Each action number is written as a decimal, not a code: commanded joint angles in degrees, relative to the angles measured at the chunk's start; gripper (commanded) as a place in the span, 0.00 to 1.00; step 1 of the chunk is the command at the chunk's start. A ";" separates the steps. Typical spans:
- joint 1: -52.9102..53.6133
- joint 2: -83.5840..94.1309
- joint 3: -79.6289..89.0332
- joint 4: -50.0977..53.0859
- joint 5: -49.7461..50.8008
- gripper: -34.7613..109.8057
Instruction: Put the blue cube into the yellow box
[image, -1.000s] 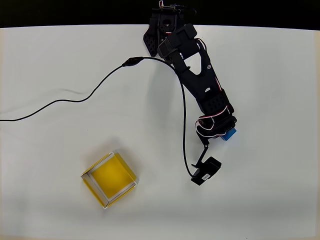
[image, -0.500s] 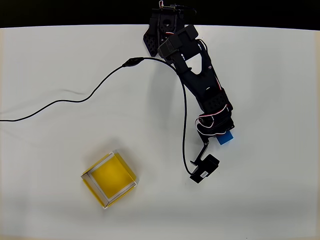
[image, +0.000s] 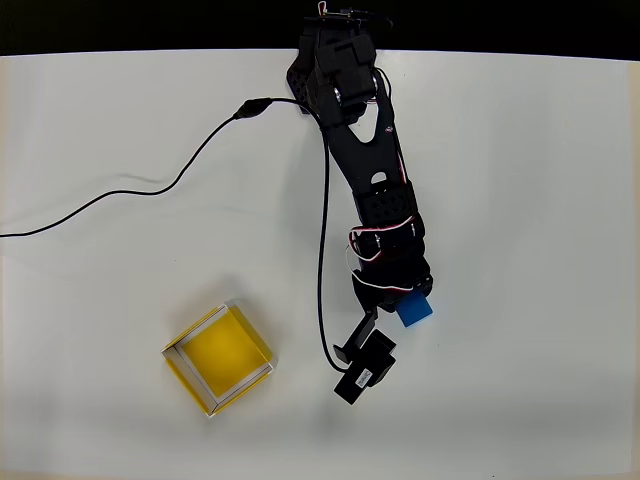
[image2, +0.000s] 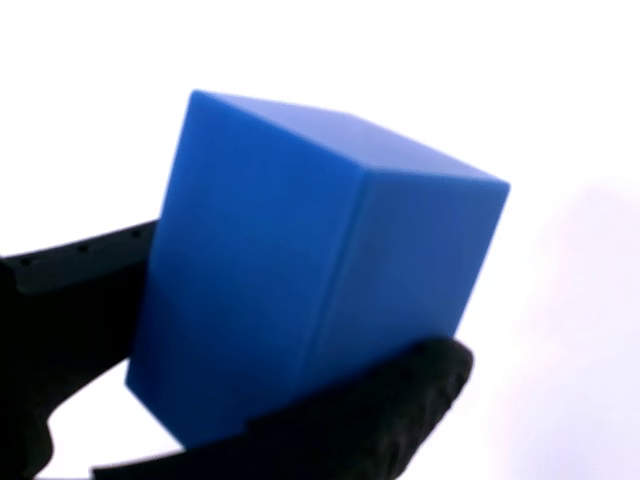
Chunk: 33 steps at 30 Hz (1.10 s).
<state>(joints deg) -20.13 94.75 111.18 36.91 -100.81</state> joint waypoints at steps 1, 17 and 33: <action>8.35 12.57 -0.09 -6.06 -5.10 0.34; 36.39 5.89 -6.68 -26.54 -11.78 0.33; 40.43 -13.18 -20.30 -29.97 -6.86 0.32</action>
<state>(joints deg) 20.48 79.37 99.67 9.40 -108.02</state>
